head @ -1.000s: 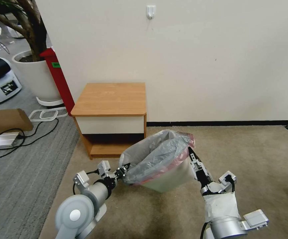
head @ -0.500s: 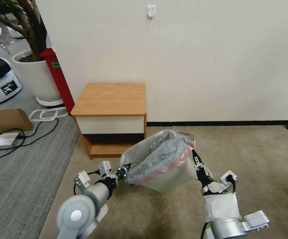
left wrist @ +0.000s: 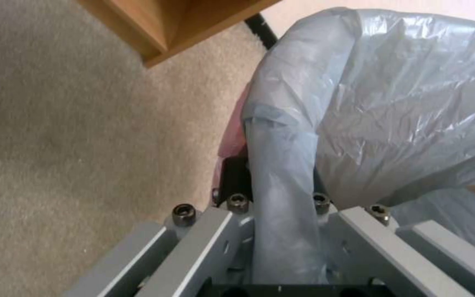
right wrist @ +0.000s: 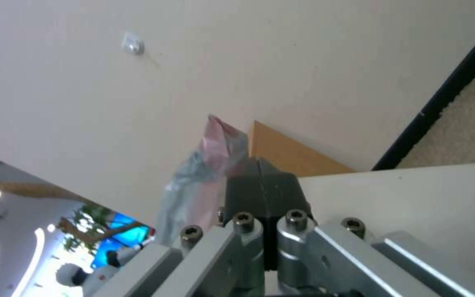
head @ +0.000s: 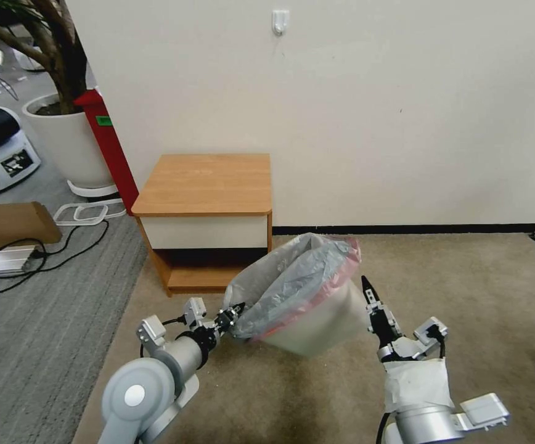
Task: Pick up the garbage bag from the table and place it over the trash can.
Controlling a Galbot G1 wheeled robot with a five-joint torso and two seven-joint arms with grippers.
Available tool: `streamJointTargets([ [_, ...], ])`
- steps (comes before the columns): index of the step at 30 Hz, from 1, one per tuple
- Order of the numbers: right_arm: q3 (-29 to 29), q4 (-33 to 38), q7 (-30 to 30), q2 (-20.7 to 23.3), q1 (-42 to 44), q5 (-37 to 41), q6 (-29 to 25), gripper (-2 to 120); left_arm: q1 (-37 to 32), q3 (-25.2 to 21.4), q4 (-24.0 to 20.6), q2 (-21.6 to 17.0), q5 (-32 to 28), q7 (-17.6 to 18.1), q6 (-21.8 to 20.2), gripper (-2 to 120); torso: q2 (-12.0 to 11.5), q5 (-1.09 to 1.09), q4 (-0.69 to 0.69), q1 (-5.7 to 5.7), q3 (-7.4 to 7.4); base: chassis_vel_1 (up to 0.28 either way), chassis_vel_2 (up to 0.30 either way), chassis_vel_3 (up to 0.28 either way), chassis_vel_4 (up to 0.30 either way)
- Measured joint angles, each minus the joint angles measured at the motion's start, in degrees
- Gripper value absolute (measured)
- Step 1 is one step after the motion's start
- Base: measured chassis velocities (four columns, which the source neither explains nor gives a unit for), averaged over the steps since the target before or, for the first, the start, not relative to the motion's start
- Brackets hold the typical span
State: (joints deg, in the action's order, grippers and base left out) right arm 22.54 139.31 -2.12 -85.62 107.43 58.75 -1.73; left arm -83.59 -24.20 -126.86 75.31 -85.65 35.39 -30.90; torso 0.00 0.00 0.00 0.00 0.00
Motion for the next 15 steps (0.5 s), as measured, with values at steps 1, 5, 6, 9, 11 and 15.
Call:
streamJointTargets([
  [1, 0.0, 0.4, 0.3, -0.2, 0.2, 0.8, 0.1, 0, 0.0, -0.1, 0.0, 0.0, -0.2, 0.2, 0.0, 4, 0.0, 0.00, 0.00, 0.00, 0.00, 0.000, 0.000, 0.000, 0.000],
  [5, -0.7, 1.2, 1.1, -0.6, 0.1, 1.3, 0.7, 7, 0.2, -0.1, 0.0, -0.1, -0.5, 0.4, 0.0, 4, 0.0, 0.00, 0.00, 0.00, 0.00, 0.000, 0.000, 0.000, 0.000],
  [6, -0.7, 1.2, 1.1, -0.6, 0.1, 1.3, 0.7, 7, 0.2, -0.1, 0.0, -0.1, -0.5, 0.4, 0.0, 4, 0.0, 0.00, 0.00, 0.00, 0.00, 0.000, 0.000, 0.000, 0.000],
  [9, -0.9, 0.5, 1.4, -0.9, -0.8, 1.0, 1.2, 23, 0.4, 0.1, 0.0, -0.1, -0.6, 0.6, -0.1, 4, 0.0, 0.00, 0.00, 0.00, 0.00, 0.000, 0.000, 0.000, 0.000],
  [11, -0.9, 0.1, 1.5, -1.0, -1.1, 0.9, 1.3, 28, 0.4, 0.3, -0.1, -0.1, -0.6, 0.7, -0.1, 4, 0.0, 0.00, 0.00, 0.00, 0.00, 0.000, 0.000, 0.000, 0.000],
  [15, -0.9, -0.6, 1.9, -1.2, -1.4, 0.7, 1.4, 41, 0.5, 0.8, -0.1, 0.1, -0.6, 0.8, -0.1, 4, 0.0, 0.00, 0.00, 0.00, 0.00, 0.000, 0.000, 0.000, 0.000],
])
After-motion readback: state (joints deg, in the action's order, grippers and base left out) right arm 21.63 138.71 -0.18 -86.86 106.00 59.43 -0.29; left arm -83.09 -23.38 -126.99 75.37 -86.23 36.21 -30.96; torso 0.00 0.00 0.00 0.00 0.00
